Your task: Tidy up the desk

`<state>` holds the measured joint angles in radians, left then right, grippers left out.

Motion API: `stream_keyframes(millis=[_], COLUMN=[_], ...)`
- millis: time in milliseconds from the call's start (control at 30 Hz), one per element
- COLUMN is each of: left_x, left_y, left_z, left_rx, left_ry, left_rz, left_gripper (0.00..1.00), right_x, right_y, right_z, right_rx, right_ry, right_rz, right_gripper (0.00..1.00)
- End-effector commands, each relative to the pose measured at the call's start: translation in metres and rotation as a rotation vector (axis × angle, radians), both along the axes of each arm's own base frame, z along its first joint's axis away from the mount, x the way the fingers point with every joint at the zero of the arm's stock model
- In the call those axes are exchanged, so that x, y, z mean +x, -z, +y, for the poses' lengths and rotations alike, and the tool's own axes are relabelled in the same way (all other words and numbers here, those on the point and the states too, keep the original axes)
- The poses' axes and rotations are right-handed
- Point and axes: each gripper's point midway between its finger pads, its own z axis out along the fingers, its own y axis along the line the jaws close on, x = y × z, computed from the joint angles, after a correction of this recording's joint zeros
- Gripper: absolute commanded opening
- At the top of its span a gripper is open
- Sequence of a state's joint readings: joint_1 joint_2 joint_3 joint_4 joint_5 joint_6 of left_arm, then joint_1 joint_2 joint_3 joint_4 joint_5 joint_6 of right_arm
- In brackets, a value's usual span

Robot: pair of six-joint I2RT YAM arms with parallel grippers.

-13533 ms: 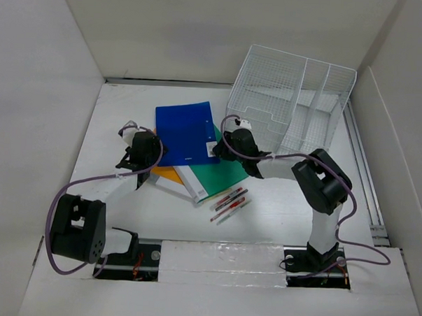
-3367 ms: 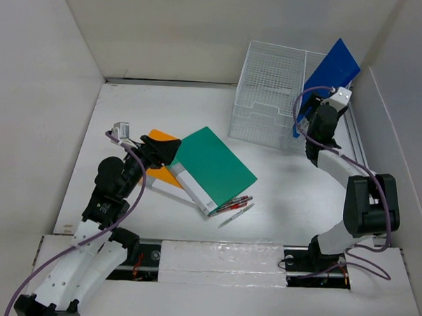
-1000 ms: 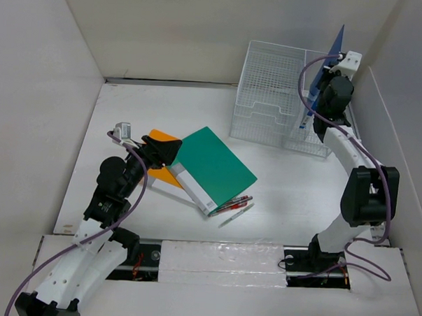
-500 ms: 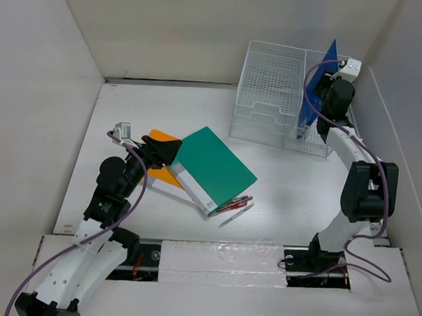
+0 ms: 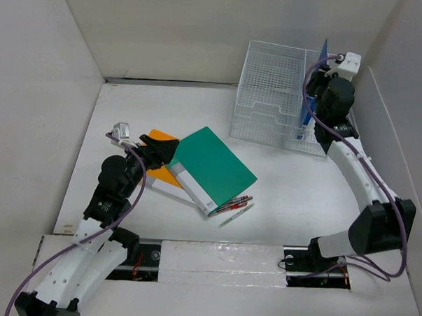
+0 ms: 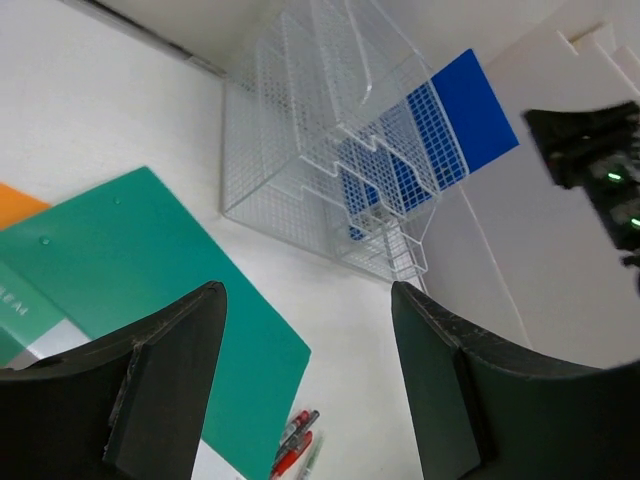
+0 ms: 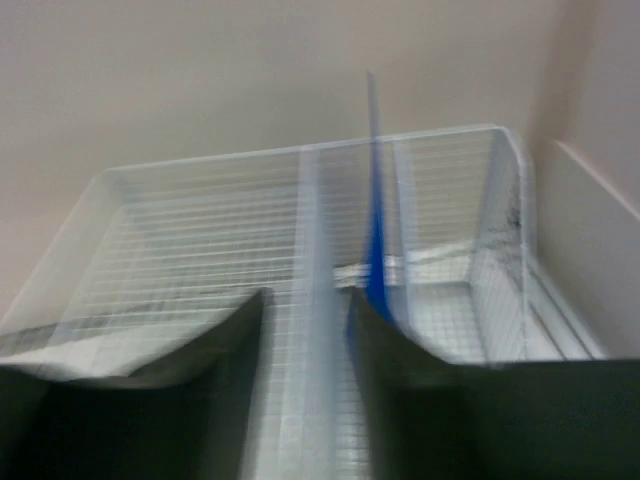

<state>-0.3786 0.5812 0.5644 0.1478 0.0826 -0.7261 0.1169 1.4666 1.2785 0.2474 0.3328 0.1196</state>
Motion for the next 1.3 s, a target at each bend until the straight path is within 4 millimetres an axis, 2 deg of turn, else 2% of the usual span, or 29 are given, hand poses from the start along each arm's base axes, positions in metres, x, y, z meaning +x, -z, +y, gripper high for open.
stream_keyframes(millis=[0,33,67,100,133,200,233,267,300,333,367,400,433,467,567,600,633,667,700,733,767,800,867,933,1000,1167,1267], left_x=[0.005,0.007,0.006,0.001,0.001,-0.010,-0.013,-0.021,-0.024,-0.026,-0.028,-0.028,-0.028,-0.027,-0.025,-0.024,-0.025,-0.025,-0.025,-0.025,-0.025,-0.024,-0.023,-0.021,-0.019,-0.017,-0.017], left_y=[-0.005,-0.020,-0.024,-0.037,-0.037,-0.053,-0.067,-0.076,-0.077,-0.089,-0.093,-0.091,-0.093,-0.092,-0.091,-0.091,-0.090,-0.091,-0.092,-0.095,-0.095,-0.096,-0.097,-0.096,-0.095,-0.092,-0.092], left_z=[0.009,0.014,0.013,0.019,0.019,0.030,0.040,0.049,0.056,0.068,0.073,0.077,0.081,0.081,0.076,0.075,0.075,0.075,0.075,0.076,0.076,0.076,0.075,0.073,0.070,0.067,0.065], left_rx=[-0.025,-0.035,-0.021,0.000,0.000,0.036,0.043,0.045,0.080,0.081,0.093,0.111,0.122,0.132,0.142,0.142,0.141,0.139,0.138,0.138,0.142,0.143,0.146,0.149,0.152,0.156,0.154], left_ry=[-0.068,-0.103,-0.099,-0.113,-0.113,-0.136,-0.179,-0.206,-0.234,-0.289,-0.311,-0.326,-0.346,-0.347,-0.323,-0.321,-0.321,-0.322,-0.322,-0.324,-0.324,-0.327,-0.326,-0.313,-0.304,-0.288,-0.280], left_rz=[0.065,0.055,0.056,0.043,0.043,-0.017,-0.051,-0.081,-0.078,-0.096,-0.103,-0.096,-0.098,-0.090,-0.081,-0.080,-0.078,-0.082,-0.085,-0.089,-0.090,-0.092,-0.093,-0.093,-0.092,-0.093,-0.096], left_gripper=[0.61,0.60,0.60,0.60,0.60,0.59,0.59,0.59,0.59,0.59,0.59,0.59,0.59,0.59,0.60,0.60,0.60,0.60,0.60,0.60,0.60,0.60,0.60,0.61,0.61,0.61,0.61], right_x=[-0.036,-0.043,-0.051,-0.078,-0.078,-0.100,-0.122,-0.132,-0.143,-0.167,-0.179,-0.187,-0.204,-0.210,-0.233,-0.239,-0.244,-0.256,-0.262,-0.269,-0.273,-0.287,-0.295,-0.302,-0.303,-0.307,-0.301], right_y=[-0.033,-0.027,-0.006,0.022,0.022,0.071,0.086,0.106,0.126,0.132,0.144,0.153,0.162,0.167,0.187,0.193,0.208,0.213,0.219,0.235,0.235,0.240,0.260,0.268,0.278,0.288,0.292], right_z=[0.081,0.103,0.126,0.192,0.193,0.230,0.262,0.267,0.280,0.305,0.310,0.316,0.328,0.333,0.350,0.354,0.359,0.365,0.368,0.369,0.374,0.381,0.383,0.383,0.382,0.382,0.378], right_rx=[-0.007,-0.007,-0.008,-0.030,-0.031,-0.089,-0.126,-0.176,-0.217,-0.257,-0.297,-0.322,-0.347,-0.338,-0.381,-0.399,-0.436,-0.482,-0.513,-0.570,-0.591,-0.624,-0.697,-0.749,-0.782,-0.818,-0.868], right_ry=[-0.214,-0.275,-0.341,-0.497,-0.499,-0.581,-0.660,-0.648,-0.664,-0.728,-0.733,-0.726,-0.775,-0.787,-0.844,-0.849,-0.853,-0.852,-0.850,-0.842,-0.834,-0.857,-0.847,-0.825,-0.792,-0.766,-0.698], right_rz=[-0.020,0.006,0.078,0.154,0.155,0.291,0.334,0.404,0.462,0.482,0.519,0.530,0.542,0.556,0.588,0.599,0.629,0.641,0.654,0.689,0.682,0.683,0.713,0.721,0.728,0.721,0.698], right_gripper=[0.31,0.24,0.16,0.14,0.14,0.13,0.16,0.21,0.26,0.32,0.42,0.48,0.52,0.61,0.79,0.82,0.85,0.89,0.89,0.91,0.92,0.93,0.94,0.95,0.95,0.95,0.94])
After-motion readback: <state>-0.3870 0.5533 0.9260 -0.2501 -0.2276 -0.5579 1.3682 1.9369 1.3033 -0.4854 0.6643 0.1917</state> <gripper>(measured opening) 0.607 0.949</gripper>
